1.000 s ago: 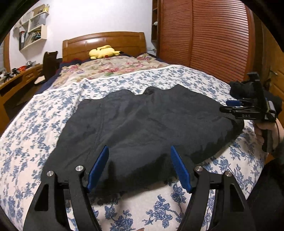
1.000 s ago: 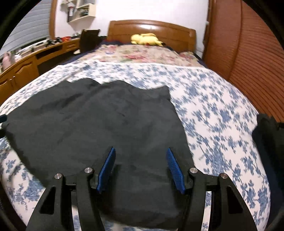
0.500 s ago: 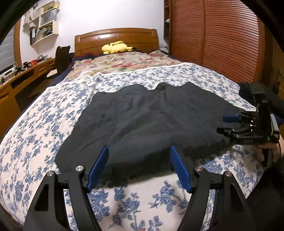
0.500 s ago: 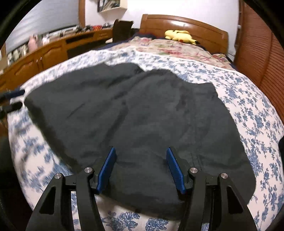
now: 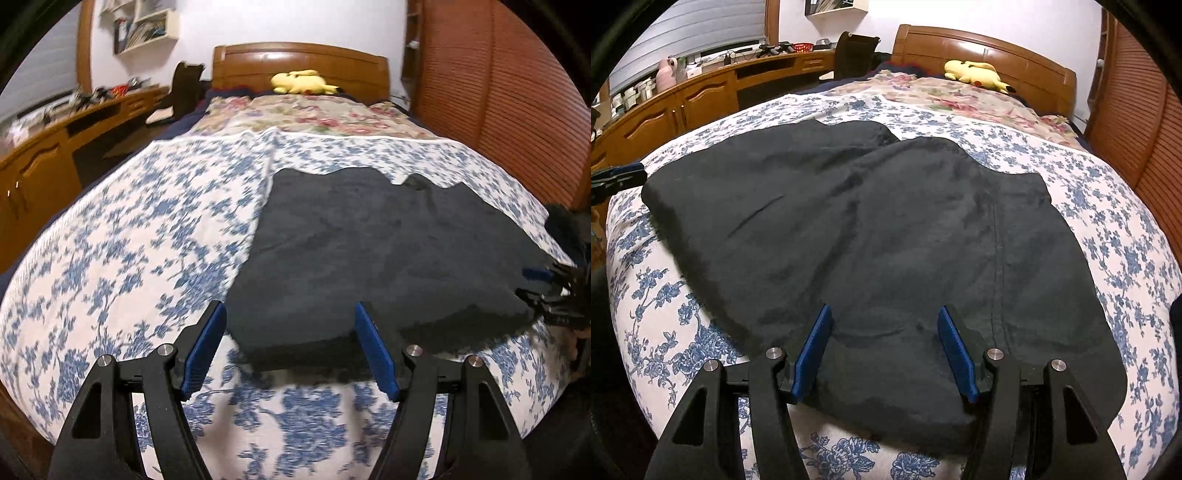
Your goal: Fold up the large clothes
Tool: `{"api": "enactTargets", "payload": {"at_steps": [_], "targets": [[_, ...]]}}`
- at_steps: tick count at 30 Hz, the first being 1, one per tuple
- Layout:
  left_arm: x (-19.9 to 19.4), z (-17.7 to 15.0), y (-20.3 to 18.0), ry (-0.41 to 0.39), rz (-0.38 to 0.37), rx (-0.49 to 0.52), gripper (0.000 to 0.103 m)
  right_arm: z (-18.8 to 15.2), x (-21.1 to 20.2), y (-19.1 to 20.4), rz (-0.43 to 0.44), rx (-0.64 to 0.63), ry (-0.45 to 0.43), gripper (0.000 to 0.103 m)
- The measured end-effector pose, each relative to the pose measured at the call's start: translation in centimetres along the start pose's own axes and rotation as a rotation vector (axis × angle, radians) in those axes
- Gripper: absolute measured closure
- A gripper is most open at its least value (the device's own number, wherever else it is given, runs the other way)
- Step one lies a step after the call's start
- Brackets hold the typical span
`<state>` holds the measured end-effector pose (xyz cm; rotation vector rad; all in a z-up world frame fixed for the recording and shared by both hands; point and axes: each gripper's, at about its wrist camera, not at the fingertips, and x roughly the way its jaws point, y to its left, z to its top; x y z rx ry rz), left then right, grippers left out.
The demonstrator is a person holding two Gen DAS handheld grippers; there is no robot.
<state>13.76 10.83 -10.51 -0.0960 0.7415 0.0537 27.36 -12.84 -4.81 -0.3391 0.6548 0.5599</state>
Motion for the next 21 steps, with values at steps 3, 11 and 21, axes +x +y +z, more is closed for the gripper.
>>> {"api": "enactTargets", "payload": {"at_steps": [3, 11, 21], "targets": [[0.7, -0.6, 1.2, 0.019, -0.004, -0.041, 0.031, 0.0, 0.1, 0.1, -0.001, -0.001, 0.0, 0.041], [1.4, -1.7, 3.3, 0.05, -0.044, -0.139, 0.031, 0.0, 0.5, 0.3, -0.007, -0.009, -0.002, 0.04], [1.7, -1.7, 3.7, 0.054, -0.099, -0.183, 0.037, -0.1, 0.6, 0.2, -0.008, -0.012, -0.003, 0.04]]}}
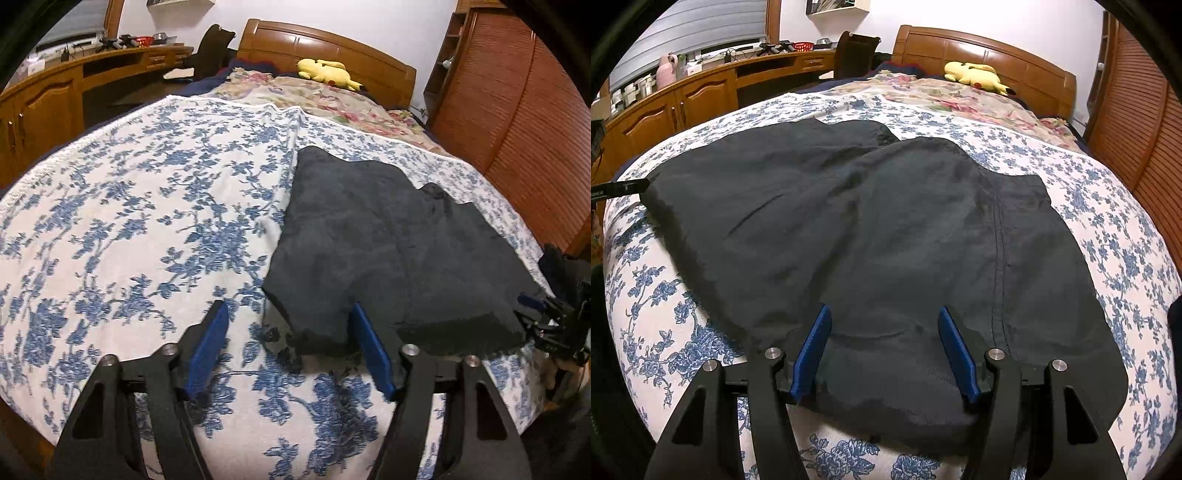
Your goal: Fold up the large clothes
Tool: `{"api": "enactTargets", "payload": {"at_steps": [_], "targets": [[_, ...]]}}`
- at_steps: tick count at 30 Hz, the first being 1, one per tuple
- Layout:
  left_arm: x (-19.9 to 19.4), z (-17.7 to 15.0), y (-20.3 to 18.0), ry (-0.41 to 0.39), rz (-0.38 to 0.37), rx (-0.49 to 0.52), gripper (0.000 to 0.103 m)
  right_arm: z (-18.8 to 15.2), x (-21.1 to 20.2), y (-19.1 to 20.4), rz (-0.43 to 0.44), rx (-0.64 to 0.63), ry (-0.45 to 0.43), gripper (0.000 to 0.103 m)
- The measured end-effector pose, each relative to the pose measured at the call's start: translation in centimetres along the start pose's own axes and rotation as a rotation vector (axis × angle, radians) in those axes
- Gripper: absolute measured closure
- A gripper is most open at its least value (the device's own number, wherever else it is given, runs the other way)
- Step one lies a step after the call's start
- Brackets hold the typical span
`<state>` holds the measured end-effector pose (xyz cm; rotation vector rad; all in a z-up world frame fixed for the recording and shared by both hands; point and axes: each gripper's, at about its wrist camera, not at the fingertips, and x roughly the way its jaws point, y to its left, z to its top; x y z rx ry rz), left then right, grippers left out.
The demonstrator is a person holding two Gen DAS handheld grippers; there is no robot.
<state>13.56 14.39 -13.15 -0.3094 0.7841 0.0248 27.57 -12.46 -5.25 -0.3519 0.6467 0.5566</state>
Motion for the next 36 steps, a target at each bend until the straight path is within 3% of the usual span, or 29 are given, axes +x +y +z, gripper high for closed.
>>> {"api": "enactTargets", "payload": {"at_steps": [6, 9, 11, 13, 21, 26, 36], "targets": [[0.5, 0.5, 0.3, 0.022, -0.077, -0.061, 0.049, 0.0, 0.0, 0.0, -0.002, -0.002, 0.0, 0.04], [0.7, 0.6, 0.0, 0.033, -0.092, -0.074, 0.064, -0.1, 0.1, -0.1, -0.001, -0.004, -0.002, 0.04], [0.7, 0.7, -0.3, 0.036, -0.081, -0.072, 0.089, -0.1, 0.1, -0.1, -0.002, -0.006, -0.003, 0.04], [0.4, 1.0, -0.9, 0.034, -0.073, -0.062, 0.094, -0.1, 0.1, -0.2, -0.001, -0.011, -0.004, 0.04], [-3.9, 4.5, -9.2, -0.085, -0.063, 0.144, 0.097, -0.4, -1.1, -1.5, 0.009, 0.009, -0.018, 0.04], [-5.4, 6.7, -16.7, -0.12, -0.142, 0.267, 0.097, -1.2, -3.1, -3.5, 0.006, 0.05, -0.054, 0.04], [-3.2, 6.5, -32.2, -0.085, -0.26, 0.48, 0.098, -5.6, -6.9, -9.1, -0.075, 0.155, -0.078, 0.04]]}}
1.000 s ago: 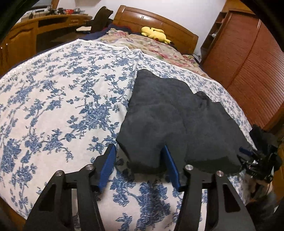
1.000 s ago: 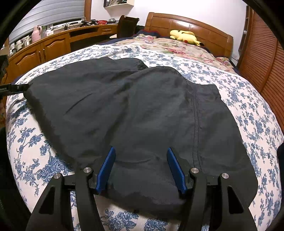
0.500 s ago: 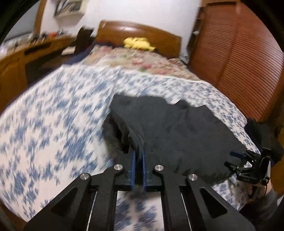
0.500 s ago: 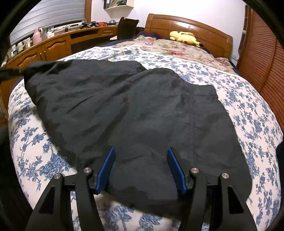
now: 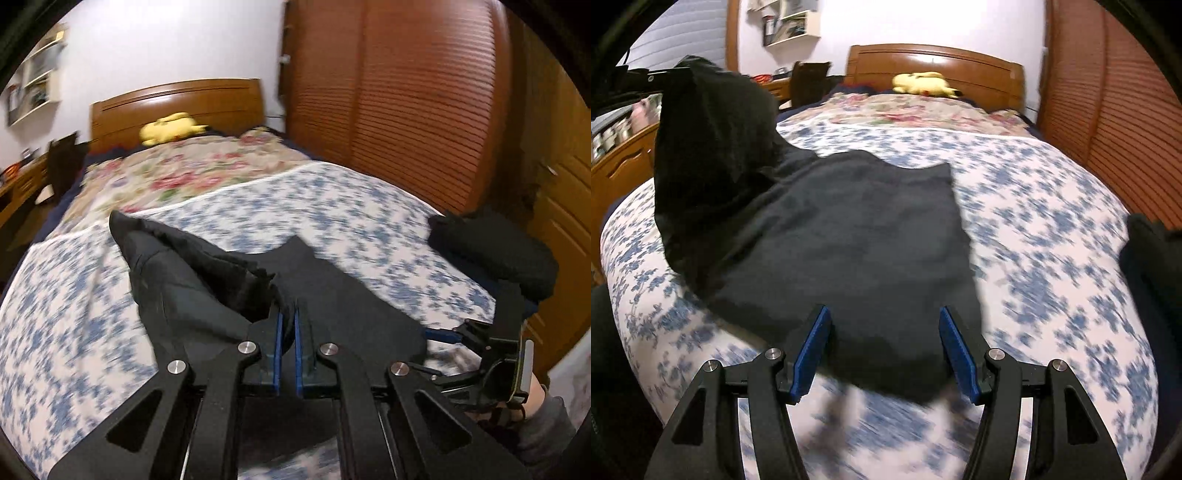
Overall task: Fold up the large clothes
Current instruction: 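Lift the held edge and fold it over the bundle with the left gripper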
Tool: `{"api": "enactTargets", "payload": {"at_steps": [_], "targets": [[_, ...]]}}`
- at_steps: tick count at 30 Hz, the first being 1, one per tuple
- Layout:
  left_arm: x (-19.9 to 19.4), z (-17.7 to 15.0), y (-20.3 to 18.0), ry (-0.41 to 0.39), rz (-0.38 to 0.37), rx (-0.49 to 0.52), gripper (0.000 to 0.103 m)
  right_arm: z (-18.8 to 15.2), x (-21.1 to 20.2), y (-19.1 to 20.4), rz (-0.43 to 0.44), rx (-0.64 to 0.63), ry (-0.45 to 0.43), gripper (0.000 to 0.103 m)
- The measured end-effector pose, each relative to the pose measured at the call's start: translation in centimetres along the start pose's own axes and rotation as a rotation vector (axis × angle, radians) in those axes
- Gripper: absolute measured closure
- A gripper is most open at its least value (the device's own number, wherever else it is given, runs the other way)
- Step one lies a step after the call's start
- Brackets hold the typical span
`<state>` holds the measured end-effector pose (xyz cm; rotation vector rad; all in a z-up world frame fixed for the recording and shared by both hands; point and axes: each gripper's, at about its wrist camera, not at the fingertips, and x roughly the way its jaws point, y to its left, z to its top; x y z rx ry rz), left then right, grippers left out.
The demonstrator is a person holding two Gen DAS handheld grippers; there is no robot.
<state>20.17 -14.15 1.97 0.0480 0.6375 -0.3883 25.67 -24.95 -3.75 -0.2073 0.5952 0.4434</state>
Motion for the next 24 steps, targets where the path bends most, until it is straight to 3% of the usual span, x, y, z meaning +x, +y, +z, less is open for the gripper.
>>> {"api": "enactTargets", "payload": {"at_steps": [7, 12, 16, 20, 24], "targets": [[3.4, 0.3, -8.1, 0.063, -0.133, 0.079, 0.098, -2.8, -2.3, -4.5, -0.043, 0.089, -0.004, 0.04], [5.4, -0.9, -9.4, 0.135, -0.145, 0.063, 0.098, -3.9, -3.6, -6.1, -0.057, 0.135, -0.008, 0.04], [4.3, -1.0, -9.4, 0.109, -0.101, 0.091, 0.095, -3.5, -4.1, -6.4, -0.051, 0.155, -0.032, 0.04], [1.8, -0.7, -9.0, 0.045, -0.098, 0.119, 0.078, -3.0, -4.3, -6.1, -0.043, 0.154, -0.053, 0.04], [-0.7, -0.9, -7.5, -0.008, -0.079, 0.119, 0.069, -2.3, -4.1, -5.7, -0.032, 0.144, -0.071, 0.04]]}}
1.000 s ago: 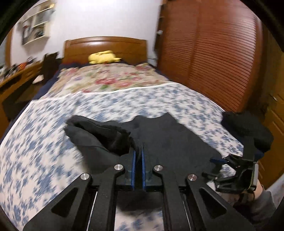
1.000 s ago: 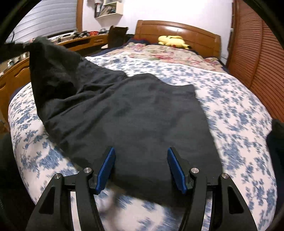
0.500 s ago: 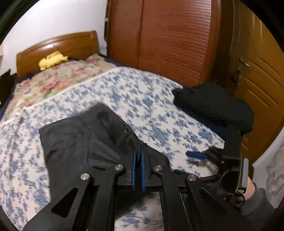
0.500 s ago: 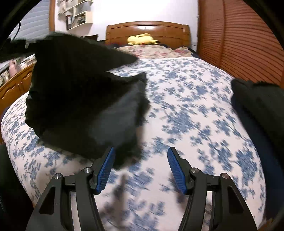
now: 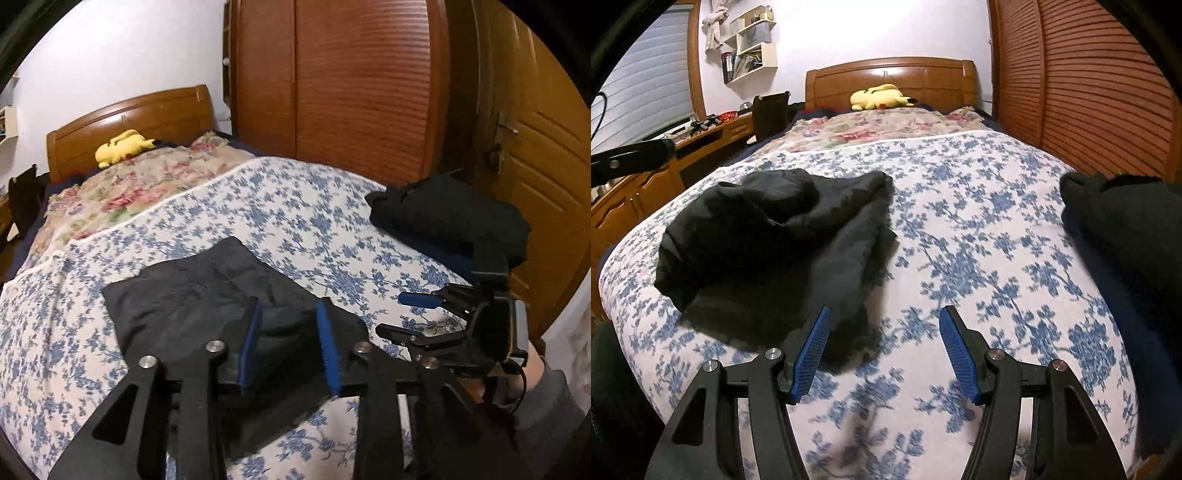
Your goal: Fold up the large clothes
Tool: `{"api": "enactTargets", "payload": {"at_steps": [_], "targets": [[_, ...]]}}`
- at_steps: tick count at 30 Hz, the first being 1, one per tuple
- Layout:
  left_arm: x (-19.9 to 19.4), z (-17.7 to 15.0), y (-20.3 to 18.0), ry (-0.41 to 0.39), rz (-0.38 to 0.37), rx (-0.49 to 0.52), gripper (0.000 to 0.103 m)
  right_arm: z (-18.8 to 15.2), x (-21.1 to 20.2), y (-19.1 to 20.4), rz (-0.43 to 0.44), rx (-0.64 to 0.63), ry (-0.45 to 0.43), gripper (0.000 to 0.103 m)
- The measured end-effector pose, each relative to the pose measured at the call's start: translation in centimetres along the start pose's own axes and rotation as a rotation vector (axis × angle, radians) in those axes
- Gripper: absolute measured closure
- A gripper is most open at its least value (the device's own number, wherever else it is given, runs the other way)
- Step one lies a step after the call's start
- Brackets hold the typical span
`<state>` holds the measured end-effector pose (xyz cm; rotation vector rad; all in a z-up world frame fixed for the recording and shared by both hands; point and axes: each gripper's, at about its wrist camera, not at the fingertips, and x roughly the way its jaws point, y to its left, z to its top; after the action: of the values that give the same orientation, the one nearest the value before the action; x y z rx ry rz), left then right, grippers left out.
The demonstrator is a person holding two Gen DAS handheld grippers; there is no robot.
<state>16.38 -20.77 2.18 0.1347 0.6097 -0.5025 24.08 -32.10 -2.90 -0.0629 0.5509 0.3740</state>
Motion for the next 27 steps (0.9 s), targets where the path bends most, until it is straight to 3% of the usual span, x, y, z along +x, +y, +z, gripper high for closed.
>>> {"api": "enactTargets", "payload": {"at_steps": [7, 10, 16, 23, 27], "targets": [[-2.4, -2.5, 4.3, -0.015, 0.073, -0.036, 0.065, 1.7, 0.4, 1.1, 0.018, -0.016, -0.04, 0.04], [-2.5, -3.8, 5.9, -0.01, 0.1, -0.056, 0.053, 2.9, 0.2, 1.5, 0.034, -0.012, -0.074, 0.04], [-2.3, -7.3, 9.6, 0.032, 0.146, -0.114, 0.053, 5.1, 0.6, 2.3, 0.081, -0.003, -0.138, 0.04], [-2.7, -10.2, 12.6, 0.063, 0.158, -0.185, 0.052, 6.2, 2.7, 4.0, 0.165, -0.002, -0.144, 0.04], [-3.0, -11.3, 13.4, 0.066, 0.167, -0.201, 0.041, 6.3, 4.6, 4.7, 0.216, 0.003, -0.113, 0.04]]}}
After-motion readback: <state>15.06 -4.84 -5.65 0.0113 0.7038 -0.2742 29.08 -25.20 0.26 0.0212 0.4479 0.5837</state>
